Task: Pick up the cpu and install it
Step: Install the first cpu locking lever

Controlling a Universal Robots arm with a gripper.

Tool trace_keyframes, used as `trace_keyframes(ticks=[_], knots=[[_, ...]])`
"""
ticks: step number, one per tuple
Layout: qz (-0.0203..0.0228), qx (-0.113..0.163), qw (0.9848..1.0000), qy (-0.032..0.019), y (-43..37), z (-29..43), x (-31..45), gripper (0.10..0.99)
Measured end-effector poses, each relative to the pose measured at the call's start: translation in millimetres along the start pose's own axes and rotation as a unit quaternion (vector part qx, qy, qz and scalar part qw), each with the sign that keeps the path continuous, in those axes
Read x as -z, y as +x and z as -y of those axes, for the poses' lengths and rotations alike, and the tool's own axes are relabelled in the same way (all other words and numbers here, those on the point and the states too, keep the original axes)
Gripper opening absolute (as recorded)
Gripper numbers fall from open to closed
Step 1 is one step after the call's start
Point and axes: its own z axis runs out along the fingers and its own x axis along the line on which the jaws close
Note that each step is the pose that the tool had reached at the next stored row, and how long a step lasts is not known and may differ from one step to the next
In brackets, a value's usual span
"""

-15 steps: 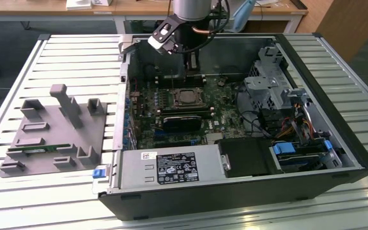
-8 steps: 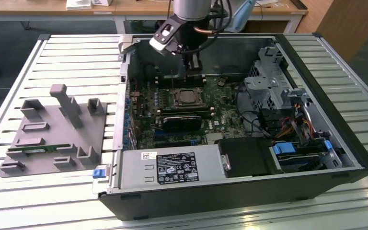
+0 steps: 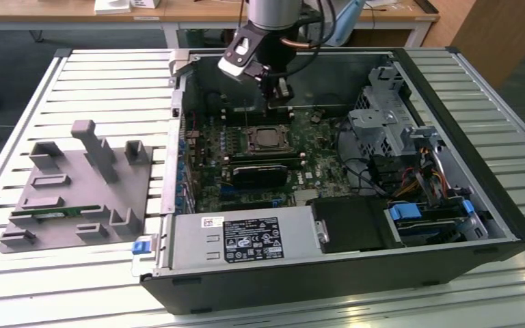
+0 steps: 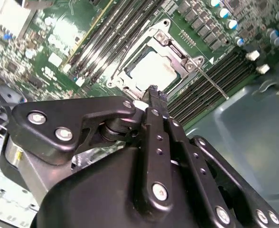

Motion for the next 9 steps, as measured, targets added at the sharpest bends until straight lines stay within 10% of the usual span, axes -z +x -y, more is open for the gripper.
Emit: trace_keyframes(ticks=[9], knots=[[-0.0031, 0.077, 0.997, -0.0029, 0.0, 0.0, -0.4, 0.106]])
